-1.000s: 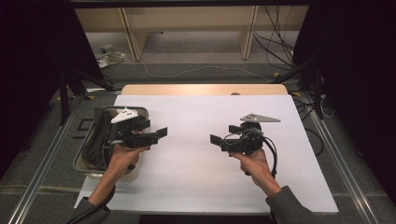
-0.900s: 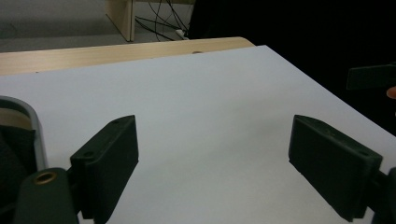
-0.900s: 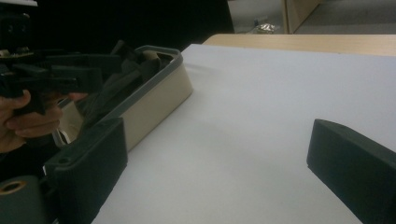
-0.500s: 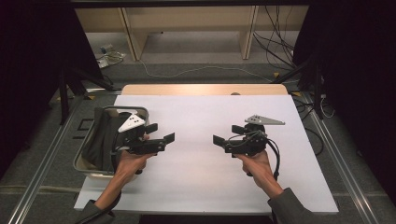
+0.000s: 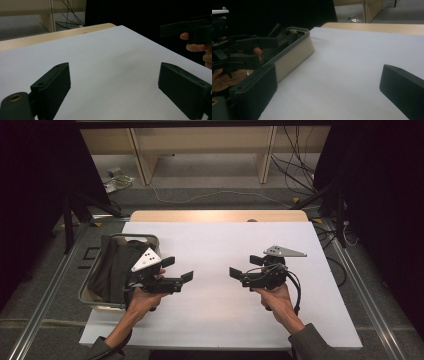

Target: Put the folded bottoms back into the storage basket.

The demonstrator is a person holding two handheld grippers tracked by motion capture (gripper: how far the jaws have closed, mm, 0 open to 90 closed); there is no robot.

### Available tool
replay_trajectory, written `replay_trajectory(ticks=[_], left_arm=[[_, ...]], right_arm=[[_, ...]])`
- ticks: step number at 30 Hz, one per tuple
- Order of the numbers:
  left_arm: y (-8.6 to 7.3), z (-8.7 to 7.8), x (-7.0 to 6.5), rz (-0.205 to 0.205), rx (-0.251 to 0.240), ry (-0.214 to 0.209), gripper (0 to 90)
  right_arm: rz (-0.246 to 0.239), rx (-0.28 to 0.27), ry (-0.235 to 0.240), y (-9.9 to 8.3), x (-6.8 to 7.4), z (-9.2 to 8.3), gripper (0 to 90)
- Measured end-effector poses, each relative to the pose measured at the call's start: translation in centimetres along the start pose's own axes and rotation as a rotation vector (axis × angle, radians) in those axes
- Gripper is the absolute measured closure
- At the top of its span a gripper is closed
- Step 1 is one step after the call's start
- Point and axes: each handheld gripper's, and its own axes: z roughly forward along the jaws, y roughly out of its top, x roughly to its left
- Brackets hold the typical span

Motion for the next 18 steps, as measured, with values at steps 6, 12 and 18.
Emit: replay_trajectory(ticks=[6,12,18], left_arm=[[-0.7,0.0,-0.4,0.036,-0.015,-0.001,9.5],[-1.1,-0.2,-0.9,0.07,-0.029,0.007,7.8],[-1.6,-0.3,-1.3,0.079,-0.03,-0.009,5.5]], right_arm=[[-0.009,-0.002,-0.001,-0.2,0.0,-0.2,2.3],[-0.013,-0.006,-0.007,-0.5,-0.1,-0.5,2.3],[-0.024,-0.021,-0.008,-0.7,-0.1,-1.0,2.3]])
